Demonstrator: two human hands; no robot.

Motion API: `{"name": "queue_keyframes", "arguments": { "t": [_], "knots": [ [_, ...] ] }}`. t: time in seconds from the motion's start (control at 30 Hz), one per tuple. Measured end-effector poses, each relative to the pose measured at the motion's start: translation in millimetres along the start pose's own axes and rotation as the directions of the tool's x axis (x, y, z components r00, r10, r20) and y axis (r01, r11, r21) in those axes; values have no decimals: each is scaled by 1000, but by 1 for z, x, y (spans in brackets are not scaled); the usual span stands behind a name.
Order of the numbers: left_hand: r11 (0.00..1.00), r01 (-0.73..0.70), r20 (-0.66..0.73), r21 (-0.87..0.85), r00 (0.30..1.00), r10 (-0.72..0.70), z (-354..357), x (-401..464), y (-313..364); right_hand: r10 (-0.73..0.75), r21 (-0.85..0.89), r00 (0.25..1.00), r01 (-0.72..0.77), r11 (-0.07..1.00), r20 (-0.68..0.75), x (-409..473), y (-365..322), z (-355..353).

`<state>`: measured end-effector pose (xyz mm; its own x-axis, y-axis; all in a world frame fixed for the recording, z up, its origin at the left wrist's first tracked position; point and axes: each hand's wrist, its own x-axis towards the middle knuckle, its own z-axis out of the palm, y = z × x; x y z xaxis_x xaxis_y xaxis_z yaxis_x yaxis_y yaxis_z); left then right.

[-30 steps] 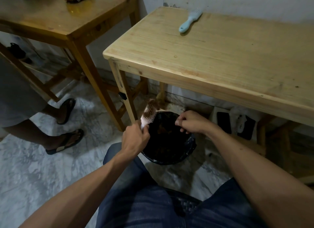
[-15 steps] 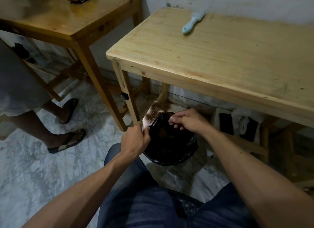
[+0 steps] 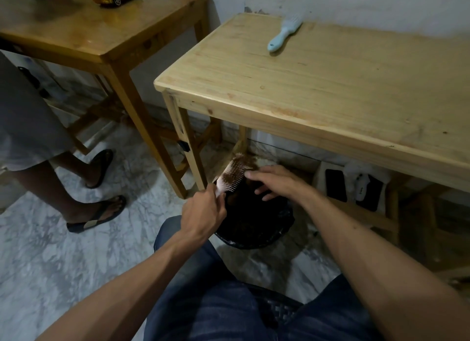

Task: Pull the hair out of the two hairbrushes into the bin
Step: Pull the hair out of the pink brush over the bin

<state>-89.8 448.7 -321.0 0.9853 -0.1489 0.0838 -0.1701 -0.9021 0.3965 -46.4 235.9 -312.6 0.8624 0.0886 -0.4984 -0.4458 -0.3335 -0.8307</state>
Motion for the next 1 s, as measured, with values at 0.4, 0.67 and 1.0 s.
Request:
{"name": "queue_keyframes", "arguments": {
  "t": [0.4, 0.67, 1.0],
  "knots": [
    [955, 291, 46, -54, 956, -289, -9, 12, -21, -48, 3, 996, 47, 999, 81, -11, -1, -10],
    [989, 144, 7, -33, 990, -144, -17, 18, -22, 89, -219, 991, -66, 973, 97, -8, 6, -14],
    [993, -120, -14, 4, 993, 120, -18, 10, 0, -98, 128, 992, 87, 988, 83, 1, -1, 26]
  ]
}}
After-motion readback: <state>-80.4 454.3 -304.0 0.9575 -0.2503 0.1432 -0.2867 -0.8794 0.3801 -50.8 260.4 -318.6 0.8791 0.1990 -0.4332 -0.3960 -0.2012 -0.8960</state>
